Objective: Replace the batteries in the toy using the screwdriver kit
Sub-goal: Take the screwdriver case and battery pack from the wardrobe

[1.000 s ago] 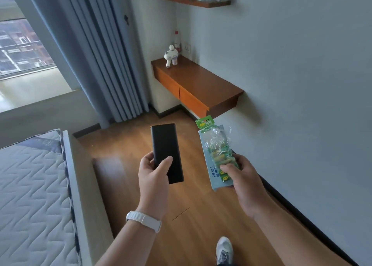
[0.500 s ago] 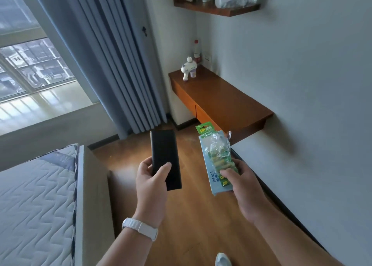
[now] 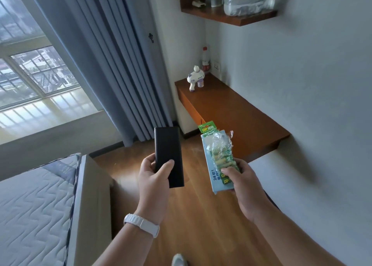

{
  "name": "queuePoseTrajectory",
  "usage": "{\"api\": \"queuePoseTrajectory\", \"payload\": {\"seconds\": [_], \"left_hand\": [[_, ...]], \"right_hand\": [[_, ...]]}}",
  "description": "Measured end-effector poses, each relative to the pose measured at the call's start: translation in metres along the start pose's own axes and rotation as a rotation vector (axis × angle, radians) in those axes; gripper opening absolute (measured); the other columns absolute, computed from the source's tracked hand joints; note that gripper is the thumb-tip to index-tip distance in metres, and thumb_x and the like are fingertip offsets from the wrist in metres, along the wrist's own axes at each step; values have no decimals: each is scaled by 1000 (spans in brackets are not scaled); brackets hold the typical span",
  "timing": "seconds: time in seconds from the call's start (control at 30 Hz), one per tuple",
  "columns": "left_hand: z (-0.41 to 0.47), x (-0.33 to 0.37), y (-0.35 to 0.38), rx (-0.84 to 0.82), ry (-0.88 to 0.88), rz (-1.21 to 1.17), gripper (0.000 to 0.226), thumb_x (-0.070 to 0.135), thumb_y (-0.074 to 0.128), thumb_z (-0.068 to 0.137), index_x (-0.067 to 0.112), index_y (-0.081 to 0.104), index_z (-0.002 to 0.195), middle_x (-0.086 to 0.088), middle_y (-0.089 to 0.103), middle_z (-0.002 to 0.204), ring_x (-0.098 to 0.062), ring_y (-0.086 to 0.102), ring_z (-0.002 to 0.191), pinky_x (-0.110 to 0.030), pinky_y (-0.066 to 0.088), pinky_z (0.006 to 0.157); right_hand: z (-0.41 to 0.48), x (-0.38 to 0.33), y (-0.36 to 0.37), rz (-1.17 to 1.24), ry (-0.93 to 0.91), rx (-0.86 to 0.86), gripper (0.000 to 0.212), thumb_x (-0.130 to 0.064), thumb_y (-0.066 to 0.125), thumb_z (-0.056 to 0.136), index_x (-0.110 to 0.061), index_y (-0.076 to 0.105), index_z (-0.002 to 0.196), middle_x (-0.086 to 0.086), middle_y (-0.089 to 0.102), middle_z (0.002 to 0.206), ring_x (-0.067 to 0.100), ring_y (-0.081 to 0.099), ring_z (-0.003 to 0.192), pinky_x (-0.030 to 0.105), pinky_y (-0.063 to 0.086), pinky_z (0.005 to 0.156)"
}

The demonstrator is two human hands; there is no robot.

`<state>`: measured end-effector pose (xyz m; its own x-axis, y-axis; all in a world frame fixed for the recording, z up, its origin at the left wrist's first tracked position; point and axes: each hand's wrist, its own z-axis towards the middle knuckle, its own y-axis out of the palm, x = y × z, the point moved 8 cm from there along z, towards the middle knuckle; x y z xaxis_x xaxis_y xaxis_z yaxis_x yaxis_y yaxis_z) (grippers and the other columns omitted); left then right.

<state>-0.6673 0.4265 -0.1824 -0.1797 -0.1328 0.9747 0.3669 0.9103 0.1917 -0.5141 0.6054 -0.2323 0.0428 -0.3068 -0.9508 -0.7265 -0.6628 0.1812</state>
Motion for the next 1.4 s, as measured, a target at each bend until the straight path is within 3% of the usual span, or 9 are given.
{"api": "queuePoseTrajectory", "payload": {"seconds": [0.2, 0.37, 0.5, 0.77, 0.9, 1.03, 1.17, 1.3, 1.4], "left_hand": [[70, -14, -3, 30, -43, -38, 26, 3, 69, 91, 17, 60, 112, -12, 71, 101, -16, 75, 71, -28, 57, 51], [156, -16, -3, -14, -43, -29, 27, 8, 71, 90, 19, 62, 113, -3, 77, 94, -17, 75, 78, -29, 58, 58], [230, 4, -12, -21, -41, -38, 34, 20, 75, 79, 22, 64, 111, -1, 77, 93, -18, 75, 79, -30, 58, 59], [367, 18, -27, -75, -69, -45, 29, 15, 75, 85, 22, 63, 111, -1, 77, 92, -17, 75, 78, -30, 58, 57], [417, 4, -13, -87, -120, -45, 25, 10, 72, 90, 21, 64, 111, 1, 77, 92, -14, 75, 79, -28, 58, 60], [455, -9, 15, -129, -156, -21, 32, 20, 75, 81, 24, 64, 111, 2, 77, 92, -16, 75, 81, -31, 58, 61], [490, -24, 51, -134, -168, 15, 26, 12, 72, 90, 24, 64, 111, 3, 77, 93, -14, 75, 81, -27, 58, 61], [514, -28, 84, -117, -180, 66, 26, 14, 72, 91, 27, 64, 111, 5, 77, 93, -15, 75, 84, -34, 60, 67], [534, -29, 112, -122, -175, 115, 26, 14, 72, 91, 29, 63, 110, 2, 76, 96, -16, 75, 84, -34, 60, 66]], "right_hand": [[58, -2, 22, -29, 13, 4, 24, -16, 65, 90, -25, 61, 111, 3, 74, 96, 16, 72, 87, 32, 54, 72], [125, -14, 52, -34, 4, 35, 23, -16, 63, 92, -24, 61, 112, -2, 74, 93, 14, 72, 88, 25, 55, 67], [183, -31, 92, -62, -6, 63, 25, -14, 63, 91, -21, 60, 115, 5, 74, 98, 18, 73, 87, 31, 54, 70], [289, -64, 147, -41, -62, 166, 33, -27, 67, 82, -22, 62, 114, 4, 74, 100, 20, 73, 91, 36, 55, 75], [326, -68, 143, -32, -41, 219, 26, -19, 66, 89, -21, 61, 115, 3, 74, 101, 18, 72, 92, 35, 55, 76], [358, -66, 130, -20, -21, 271, 40, -31, 70, 77, -21, 61, 115, 4, 74, 101, 19, 72, 93, 34, 55, 74], [397, -57, 108, 0, 12, 297, 25, -20, 67, 89, -23, 62, 114, 4, 74, 99, 18, 73, 90, 28, 55, 67], [432, -59, 85, 27, 54, 303, 24, -18, 64, 91, -22, 61, 114, 7, 73, 101, 22, 72, 90, 37, 58, 73], [456, -60, 69, 35, 81, 291, 23, -20, 66, 91, -26, 61, 113, 2, 74, 98, 16, 73, 88, 32, 58, 71]]}}
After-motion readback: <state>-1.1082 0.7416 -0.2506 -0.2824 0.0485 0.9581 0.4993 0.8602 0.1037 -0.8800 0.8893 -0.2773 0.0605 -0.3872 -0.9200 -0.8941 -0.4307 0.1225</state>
